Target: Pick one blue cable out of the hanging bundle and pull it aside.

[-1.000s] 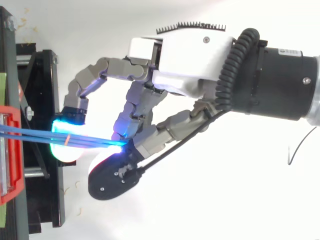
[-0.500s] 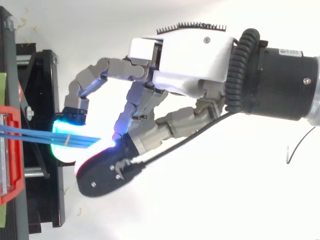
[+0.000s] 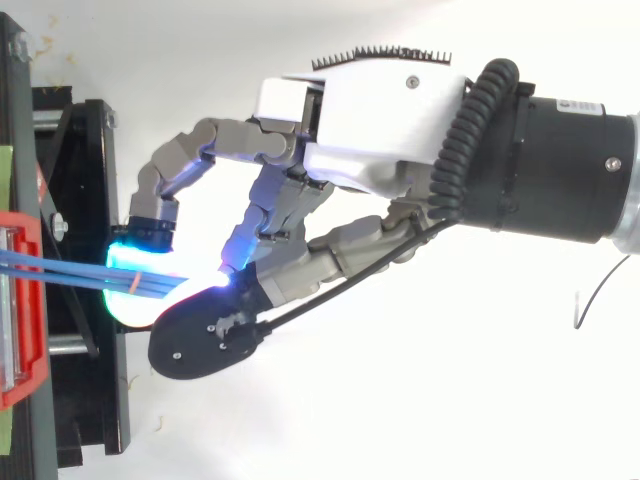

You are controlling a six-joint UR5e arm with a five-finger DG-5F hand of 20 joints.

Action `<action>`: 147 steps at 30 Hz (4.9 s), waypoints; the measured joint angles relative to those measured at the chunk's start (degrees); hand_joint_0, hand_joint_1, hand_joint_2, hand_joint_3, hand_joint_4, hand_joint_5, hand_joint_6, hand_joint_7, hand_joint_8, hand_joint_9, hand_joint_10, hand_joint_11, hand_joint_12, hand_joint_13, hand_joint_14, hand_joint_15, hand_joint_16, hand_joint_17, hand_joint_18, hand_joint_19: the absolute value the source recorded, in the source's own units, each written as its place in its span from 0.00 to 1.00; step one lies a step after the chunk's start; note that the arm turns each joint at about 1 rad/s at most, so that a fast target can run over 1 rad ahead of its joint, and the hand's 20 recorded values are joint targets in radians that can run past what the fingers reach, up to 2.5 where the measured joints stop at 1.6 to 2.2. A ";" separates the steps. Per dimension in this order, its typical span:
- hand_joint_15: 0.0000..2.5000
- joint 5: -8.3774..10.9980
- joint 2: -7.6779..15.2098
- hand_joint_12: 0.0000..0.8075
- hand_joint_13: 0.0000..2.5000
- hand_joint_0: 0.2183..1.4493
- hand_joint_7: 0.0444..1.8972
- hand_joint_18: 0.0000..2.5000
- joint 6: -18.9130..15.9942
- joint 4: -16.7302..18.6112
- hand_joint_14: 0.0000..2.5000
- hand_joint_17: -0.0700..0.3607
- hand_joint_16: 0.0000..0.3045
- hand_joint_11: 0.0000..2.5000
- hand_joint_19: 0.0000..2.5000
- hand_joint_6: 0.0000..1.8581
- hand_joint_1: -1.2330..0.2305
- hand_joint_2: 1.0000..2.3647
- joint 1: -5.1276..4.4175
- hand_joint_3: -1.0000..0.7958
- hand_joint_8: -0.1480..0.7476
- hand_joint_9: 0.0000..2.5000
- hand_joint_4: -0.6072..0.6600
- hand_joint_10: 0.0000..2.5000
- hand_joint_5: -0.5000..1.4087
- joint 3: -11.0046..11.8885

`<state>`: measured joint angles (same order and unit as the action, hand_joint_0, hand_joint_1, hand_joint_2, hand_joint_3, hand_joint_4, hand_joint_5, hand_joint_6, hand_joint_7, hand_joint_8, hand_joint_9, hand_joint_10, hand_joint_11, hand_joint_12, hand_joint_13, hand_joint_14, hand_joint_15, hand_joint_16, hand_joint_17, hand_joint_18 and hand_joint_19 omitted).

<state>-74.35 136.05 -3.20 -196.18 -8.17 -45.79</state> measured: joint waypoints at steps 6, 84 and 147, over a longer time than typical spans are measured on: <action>0.24 -0.01 0.00 0.39 0.38 0.43 0.37 0.32 -0.05 0.00 0.01 0.39 0.14 0.24 0.29 0.49 0.20 0.01 0.05 0.34 0.39 0.47 0.28 0.01 0.22 -0.06; 0.25 -2.11 -0.04 0.49 0.49 0.30 0.40 0.44 -0.32 0.72 0.01 0.50 0.21 0.24 0.29 0.47 0.30 0.01 0.42 0.48 0.50 0.57 0.44 0.01 0.23 -0.93; 0.26 -3.78 -0.02 0.40 0.50 0.19 0.50 0.43 -0.28 -0.66 0.01 0.42 0.16 0.21 0.30 0.42 0.28 0.00 1.16 0.28 0.37 0.64 0.27 0.01 0.26 0.35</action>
<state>-78.13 136.03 -3.48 -196.84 -7.01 -45.44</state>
